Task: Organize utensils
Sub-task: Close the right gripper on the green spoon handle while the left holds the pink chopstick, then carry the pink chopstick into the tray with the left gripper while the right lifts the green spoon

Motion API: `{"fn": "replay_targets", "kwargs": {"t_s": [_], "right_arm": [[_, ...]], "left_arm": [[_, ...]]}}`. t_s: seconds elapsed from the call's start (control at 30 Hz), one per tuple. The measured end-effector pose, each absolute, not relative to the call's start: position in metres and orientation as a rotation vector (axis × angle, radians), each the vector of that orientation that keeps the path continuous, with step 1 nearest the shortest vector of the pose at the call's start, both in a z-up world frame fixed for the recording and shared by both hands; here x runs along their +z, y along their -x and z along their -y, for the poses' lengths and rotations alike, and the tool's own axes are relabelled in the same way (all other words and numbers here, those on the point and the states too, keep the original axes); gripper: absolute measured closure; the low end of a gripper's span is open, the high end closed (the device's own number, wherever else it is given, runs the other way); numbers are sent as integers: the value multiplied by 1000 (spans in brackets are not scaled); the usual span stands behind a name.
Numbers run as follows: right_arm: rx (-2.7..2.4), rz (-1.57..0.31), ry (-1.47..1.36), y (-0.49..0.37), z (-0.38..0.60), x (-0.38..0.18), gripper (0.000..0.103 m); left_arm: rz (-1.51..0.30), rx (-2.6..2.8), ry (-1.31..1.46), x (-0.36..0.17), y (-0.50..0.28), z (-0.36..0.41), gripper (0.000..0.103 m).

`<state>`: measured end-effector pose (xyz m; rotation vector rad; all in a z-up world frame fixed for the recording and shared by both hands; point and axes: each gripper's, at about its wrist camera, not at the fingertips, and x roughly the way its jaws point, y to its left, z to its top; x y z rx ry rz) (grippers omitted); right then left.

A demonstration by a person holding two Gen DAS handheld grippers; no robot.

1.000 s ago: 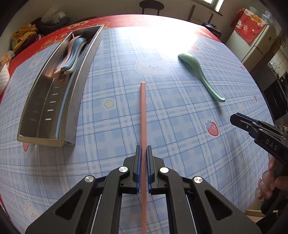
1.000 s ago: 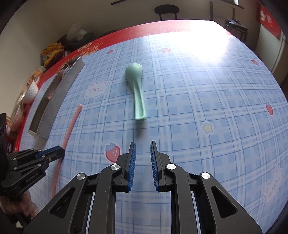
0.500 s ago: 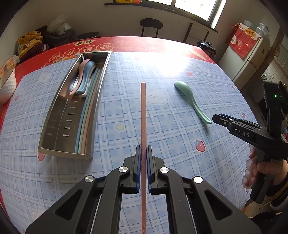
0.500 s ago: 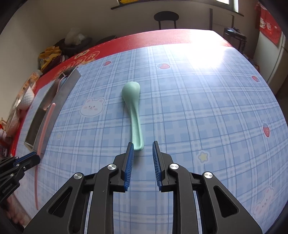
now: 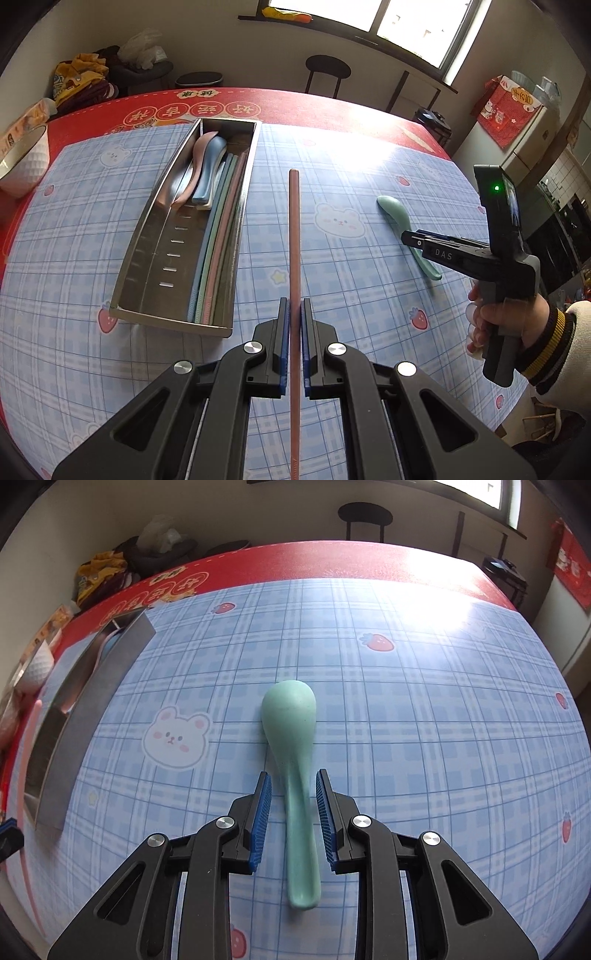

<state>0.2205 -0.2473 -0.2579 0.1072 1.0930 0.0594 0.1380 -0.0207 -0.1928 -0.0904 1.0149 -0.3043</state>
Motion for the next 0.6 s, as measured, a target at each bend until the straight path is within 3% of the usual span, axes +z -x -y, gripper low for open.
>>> {"fn": "replay_targets", "kwargs": {"t_s": [0.33,0.43,0.6], "right_arm": [[12,-1067,-91,-225,241,-260,78],[13,-1065,-97,-221,241,-260,84],[36,-1067,-88,-212,236,-260,85]], "left_arm": [[-1022,-285,106,-194,-134,8,97],[-1024,-280,108,-194,-134,6,97],[-1037,-274,122,-196,-132,1,97]]}}
